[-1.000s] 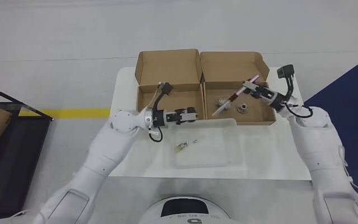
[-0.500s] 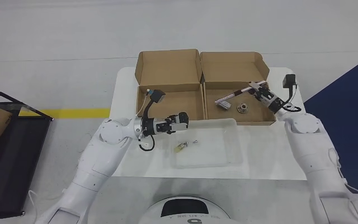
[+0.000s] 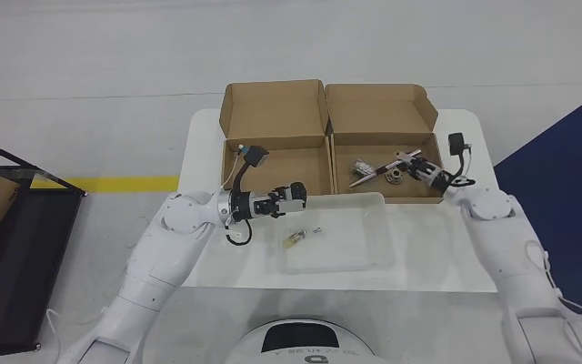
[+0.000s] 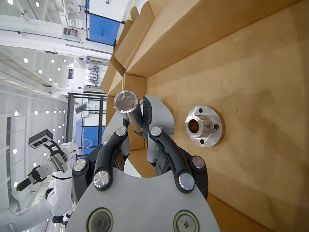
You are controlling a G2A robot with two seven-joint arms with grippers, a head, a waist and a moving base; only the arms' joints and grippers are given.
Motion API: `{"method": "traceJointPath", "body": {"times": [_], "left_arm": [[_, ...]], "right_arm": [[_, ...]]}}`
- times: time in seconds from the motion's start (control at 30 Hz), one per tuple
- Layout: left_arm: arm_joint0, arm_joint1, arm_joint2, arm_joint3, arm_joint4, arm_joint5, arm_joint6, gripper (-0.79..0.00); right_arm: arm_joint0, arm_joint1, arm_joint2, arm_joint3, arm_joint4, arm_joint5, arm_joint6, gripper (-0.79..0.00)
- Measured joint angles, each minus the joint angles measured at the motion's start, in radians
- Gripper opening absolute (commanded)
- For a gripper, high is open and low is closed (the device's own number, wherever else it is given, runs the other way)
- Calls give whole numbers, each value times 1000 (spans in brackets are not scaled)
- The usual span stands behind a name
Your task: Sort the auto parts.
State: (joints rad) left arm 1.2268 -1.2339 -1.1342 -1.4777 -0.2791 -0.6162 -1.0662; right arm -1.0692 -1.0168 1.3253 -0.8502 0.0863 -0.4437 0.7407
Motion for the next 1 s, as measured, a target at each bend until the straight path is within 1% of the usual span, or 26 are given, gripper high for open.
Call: {"method": "traceJointPath", "body": {"times": [0.13,0.17,0.2,0.27,0.3,0.33,0.43,0.57,0.7,0.83,1.0], "left_arm": [[0,0,0,0,0,0,0,0],[0,0,0,0,0,0,0,0],[0,0,0,0,0,0,0,0],[0,0,0,0,0,0,0,0],[0,0,0,0,0,0,0,0],[0,0,0,0,0,0,0,0],[0,0,0,0,0,0,0,0],[0,0,0,0,0,0,0,0],[0,0,0,0,0,0,0,0],[0,0,0,0,0,0,0,0],[0,0,0,0,0,0,0,0]], "right_arm": [[-15,7,16,-4,-18,23,-6,-785],[-19,9,20,-6,-21,29,-6,-659],[-22,10,23,-9,-25,33,-6,-557],[-30,13,29,-20,-37,43,-2,-397],[-34,15,31,-26,-45,49,-1,-175],[-38,17,33,-34,-54,54,1,0],[-53,23,42,-60,-81,73,0,0],[-77,36,56,-111,-158,108,10,0],[-124,51,105,-190,-187,124,-20,0],[-213,70,187,-316,-199,133,-56,0],[-365,88,305,-526,-197,143,-105,0]]}}
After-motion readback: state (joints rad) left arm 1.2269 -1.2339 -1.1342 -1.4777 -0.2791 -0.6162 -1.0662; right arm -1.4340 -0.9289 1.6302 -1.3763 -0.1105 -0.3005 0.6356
